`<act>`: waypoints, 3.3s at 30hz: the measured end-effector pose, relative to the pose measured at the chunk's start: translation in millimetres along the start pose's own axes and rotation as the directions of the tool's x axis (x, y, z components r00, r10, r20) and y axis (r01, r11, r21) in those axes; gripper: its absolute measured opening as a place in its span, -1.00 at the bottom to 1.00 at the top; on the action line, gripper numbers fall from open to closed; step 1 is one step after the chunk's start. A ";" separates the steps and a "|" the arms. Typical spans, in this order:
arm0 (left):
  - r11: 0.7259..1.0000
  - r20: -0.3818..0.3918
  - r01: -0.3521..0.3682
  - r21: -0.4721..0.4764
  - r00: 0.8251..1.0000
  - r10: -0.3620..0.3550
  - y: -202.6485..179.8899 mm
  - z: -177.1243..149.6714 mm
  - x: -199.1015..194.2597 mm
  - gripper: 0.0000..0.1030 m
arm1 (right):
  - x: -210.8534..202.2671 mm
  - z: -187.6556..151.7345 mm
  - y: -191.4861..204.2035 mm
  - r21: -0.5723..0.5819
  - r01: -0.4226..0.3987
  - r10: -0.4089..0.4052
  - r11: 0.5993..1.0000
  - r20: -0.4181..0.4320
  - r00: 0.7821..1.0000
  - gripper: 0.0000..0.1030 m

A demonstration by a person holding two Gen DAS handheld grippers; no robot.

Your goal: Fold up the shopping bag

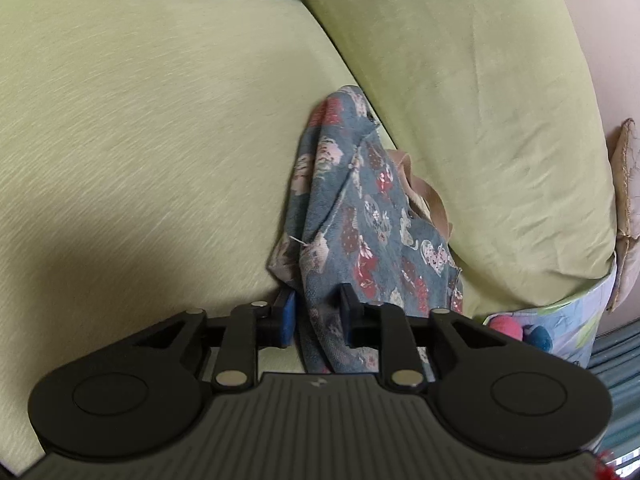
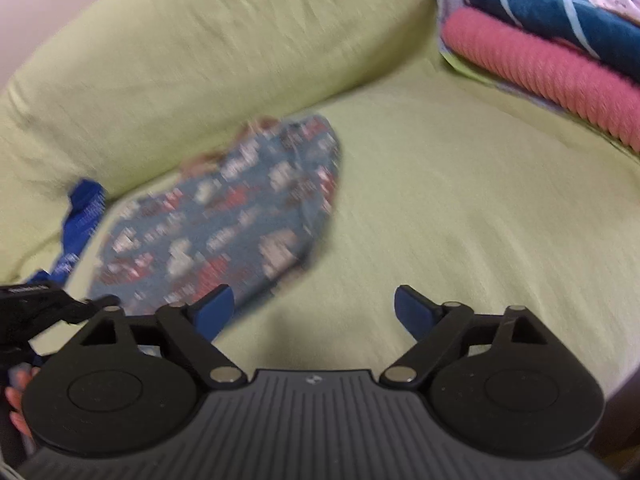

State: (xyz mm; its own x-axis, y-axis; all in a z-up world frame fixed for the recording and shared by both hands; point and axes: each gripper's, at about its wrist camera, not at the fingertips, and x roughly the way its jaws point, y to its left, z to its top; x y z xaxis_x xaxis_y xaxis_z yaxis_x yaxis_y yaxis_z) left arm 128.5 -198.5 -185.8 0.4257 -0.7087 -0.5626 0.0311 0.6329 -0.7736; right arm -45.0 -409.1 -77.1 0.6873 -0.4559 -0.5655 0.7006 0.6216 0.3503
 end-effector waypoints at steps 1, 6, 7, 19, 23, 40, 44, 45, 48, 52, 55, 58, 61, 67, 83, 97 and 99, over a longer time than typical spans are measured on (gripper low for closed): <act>1.000 -0.002 -0.004 0.010 1.000 0.004 -2.6 1.9 0.5 -0.45 | 0.3 2.1 4.5 -0.024 -0.012 0.012 1.000 0.017 1.000 0.61; 0.972 0.019 -0.065 0.224 0.998 0.062 -27.4 0.7 -0.8 -0.55 | 16.3 15.2 33.4 -0.240 -0.063 0.070 0.969 0.020 0.997 -0.66; 0.968 0.024 -0.066 0.241 0.998 0.062 -29.4 -0.5 -0.7 -0.55 | 22.4 17.1 35.3 -0.250 -0.066 0.071 0.966 0.012 0.997 -0.67; 0.995 0.044 0.026 0.097 0.999 -0.030 -12.0 12.9 15.2 -0.59 | 59.5 21.1 22.6 -0.159 -0.093 0.079 0.983 -0.092 0.993 -0.67; 0.975 0.072 0.012 0.221 0.997 -0.029 -29.1 11.5 9.8 -0.63 | 59.0 21.3 18.1 -0.134 -0.107 0.095 0.985 -0.094 0.991 -0.66; 0.998 0.082 0.048 -0.041 0.996 -0.044 -2.2 25.5 9.3 -0.08 | 60.0 20.1 22.0 -0.141 -0.136 0.122 0.981 -0.098 0.988 -0.40; 0.997 0.088 0.071 -0.041 0.994 -0.067 6.7 28.7 4.4 -0.12 | 59.7 20.1 19.7 -0.127 -0.144 0.132 0.981 -0.097 0.986 -0.40; 0.996 0.093 0.074 -0.043 0.993 -0.069 10.6 29.7 1.5 -0.26 | 59.8 20.3 19.2 -0.123 -0.146 0.135 0.982 -0.097 0.986 -0.40; 0.997 0.086 0.035 0.065 0.995 -0.041 2.4 34.2 4.2 -0.57 | 60.1 20.6 18.6 -0.117 -0.148 0.137 0.982 -0.097 0.986 -0.40; 0.954 0.117 0.006 0.298 0.992 -0.043 -26.8 33.0 -1.3 -0.66 | 60.7 21.3 17.2 -0.105 -0.152 0.142 0.983 -0.096 0.985 -0.40; 0.866 0.149 -0.021 0.500 0.987 -0.062 -56.9 27.0 -7.2 -0.68 | 61.0 22.1 10.9 -0.062 -0.166 0.160 0.984 -0.091 0.983 -0.40; 0.689 0.153 -0.041 0.723 0.983 -0.103 -100.3 8.2 -5.9 -0.69 | 60.0 21.9 2.0 0.010 -0.182 0.182 0.983 -0.078 0.980 -0.41; 0.487 0.116 -0.028 0.873 0.982 -0.152 -129.8 -23.0 -3.5 -0.70 | 57.6 20.3 -8.8 0.096 -0.193 0.199 0.976 -0.057 0.978 -0.42; 0.187 0.013 0.012 0.982 0.991 -0.134 -159.4 -84.8 16.3 -0.69 | 41.7 30.7 -40.3 0.273 -0.181 0.190 0.945 -0.005 0.982 -0.32; 0.086 -0.008 0.013 0.996 0.999 -0.052 -149.1 -115.7 13.7 -0.50 | 94.1 52.8 -25.6 0.355 -0.316 0.368 0.880 -0.087 0.926 -0.46; 0.025 -0.015 0.016 1.000 0.998 -0.058 -130.3 -125.9 -3.4 -0.34 | 70.9 42.3 -27.5 0.177 -0.201 0.205 0.963 -0.004 0.979 -0.77; 0.017 -0.010 0.011 1.000 0.998 -0.059 -126.8 -125.8 -8.2 -0.34 | 69.8 42.5 -22.9 0.146 -0.200 0.201 0.969 0.007 0.979 -0.77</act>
State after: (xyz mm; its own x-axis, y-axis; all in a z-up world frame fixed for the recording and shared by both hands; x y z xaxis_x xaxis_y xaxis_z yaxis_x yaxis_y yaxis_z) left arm 7.2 -312.2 -119.7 0.4145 -0.7477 -0.5187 0.9092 0.3153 0.2721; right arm -4.9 -482.2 -92.9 0.8157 -0.3259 -0.4779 0.5691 0.6006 0.5616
